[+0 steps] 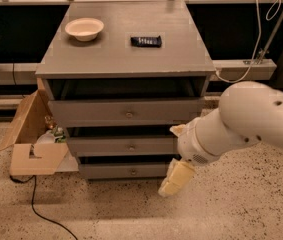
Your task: Open bottom drawer
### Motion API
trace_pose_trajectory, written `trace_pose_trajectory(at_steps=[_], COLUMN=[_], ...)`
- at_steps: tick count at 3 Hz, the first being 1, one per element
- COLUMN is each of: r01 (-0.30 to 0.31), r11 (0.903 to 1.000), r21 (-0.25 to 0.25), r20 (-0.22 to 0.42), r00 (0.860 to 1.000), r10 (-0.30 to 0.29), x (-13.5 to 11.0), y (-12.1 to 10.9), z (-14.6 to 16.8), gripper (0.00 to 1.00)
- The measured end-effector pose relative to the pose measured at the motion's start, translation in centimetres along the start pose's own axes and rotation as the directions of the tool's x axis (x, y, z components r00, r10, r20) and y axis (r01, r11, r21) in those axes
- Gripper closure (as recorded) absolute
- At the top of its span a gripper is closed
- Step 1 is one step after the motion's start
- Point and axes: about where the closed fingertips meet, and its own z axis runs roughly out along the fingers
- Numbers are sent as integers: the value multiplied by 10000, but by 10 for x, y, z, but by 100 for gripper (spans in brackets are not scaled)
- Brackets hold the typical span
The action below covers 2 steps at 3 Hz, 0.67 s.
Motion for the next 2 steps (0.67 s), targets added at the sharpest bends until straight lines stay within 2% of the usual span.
trace_pose_trajectory(at_steps=[1, 2], r01=[19, 19], r11=[9978, 9978], r21=[668, 668], r20=[274, 274], r00=[9996, 9996], r10=[-37, -37], x=[-7, -7], y=[-16, -16], z=[-1, -1], gripper=[0, 0])
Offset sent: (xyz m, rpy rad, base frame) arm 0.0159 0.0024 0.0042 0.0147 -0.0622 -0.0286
